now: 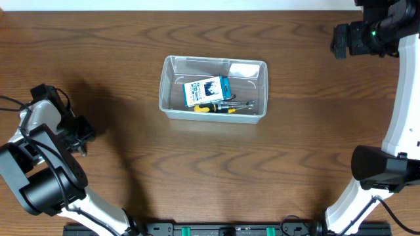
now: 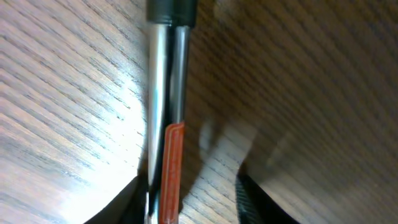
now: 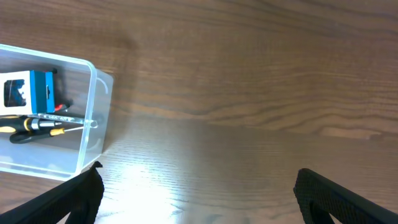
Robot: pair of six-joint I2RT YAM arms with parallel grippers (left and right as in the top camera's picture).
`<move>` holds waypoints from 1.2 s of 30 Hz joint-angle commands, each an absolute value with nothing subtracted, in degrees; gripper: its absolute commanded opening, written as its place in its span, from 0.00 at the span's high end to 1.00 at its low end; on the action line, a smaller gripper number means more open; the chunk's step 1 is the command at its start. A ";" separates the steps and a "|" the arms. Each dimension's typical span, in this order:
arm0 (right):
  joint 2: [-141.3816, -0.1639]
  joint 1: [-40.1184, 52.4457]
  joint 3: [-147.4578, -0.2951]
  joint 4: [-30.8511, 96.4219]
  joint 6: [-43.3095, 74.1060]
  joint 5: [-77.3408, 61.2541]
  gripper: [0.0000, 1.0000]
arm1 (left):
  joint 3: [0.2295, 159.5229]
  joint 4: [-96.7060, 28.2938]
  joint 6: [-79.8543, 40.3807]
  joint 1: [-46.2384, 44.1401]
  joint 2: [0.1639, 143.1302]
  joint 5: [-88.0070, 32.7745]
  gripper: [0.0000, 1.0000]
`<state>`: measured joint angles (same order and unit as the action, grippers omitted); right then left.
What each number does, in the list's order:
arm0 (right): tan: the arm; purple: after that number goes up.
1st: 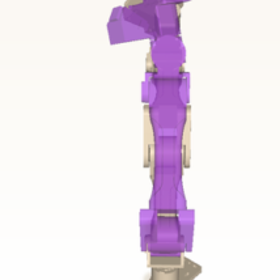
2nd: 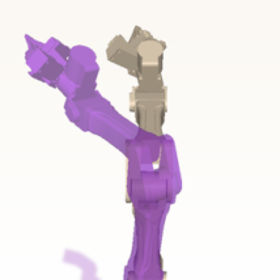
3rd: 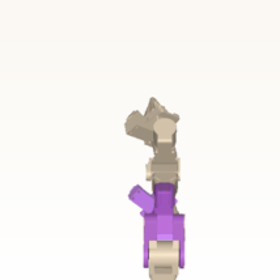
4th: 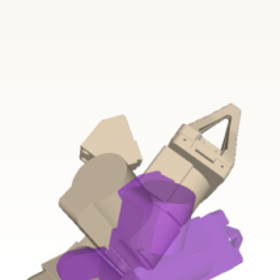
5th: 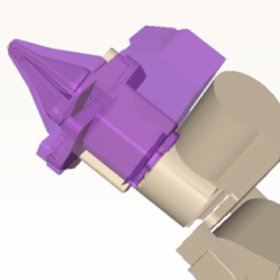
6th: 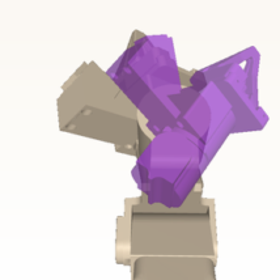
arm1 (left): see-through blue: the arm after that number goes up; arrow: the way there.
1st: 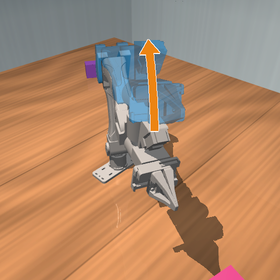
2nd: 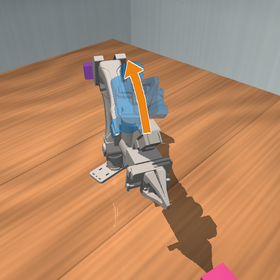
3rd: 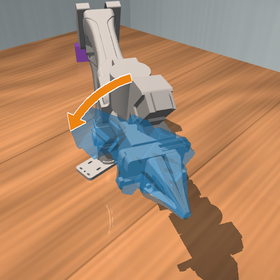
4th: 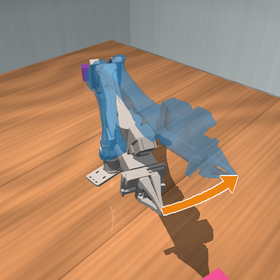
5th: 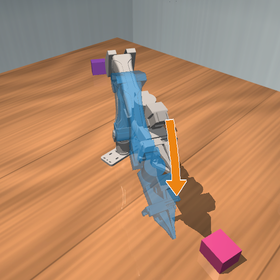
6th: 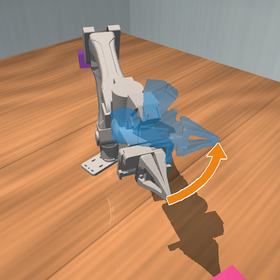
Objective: Pack container
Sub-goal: 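Lower the left gripper onto the hammer handle and grasp it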
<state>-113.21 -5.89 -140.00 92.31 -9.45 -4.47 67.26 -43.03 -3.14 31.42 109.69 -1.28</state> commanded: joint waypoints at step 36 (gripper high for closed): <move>-113.56 -6.81 -139.74 92.25 -9.91 -4.91 0.01 | 65.69 -42.96 -3.20 31.59 110.91 -0.86 0.94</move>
<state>-113.21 -6.46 -140.00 92.29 -9.45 -4.47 67.26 -43.05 -2.94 31.77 109.34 1.06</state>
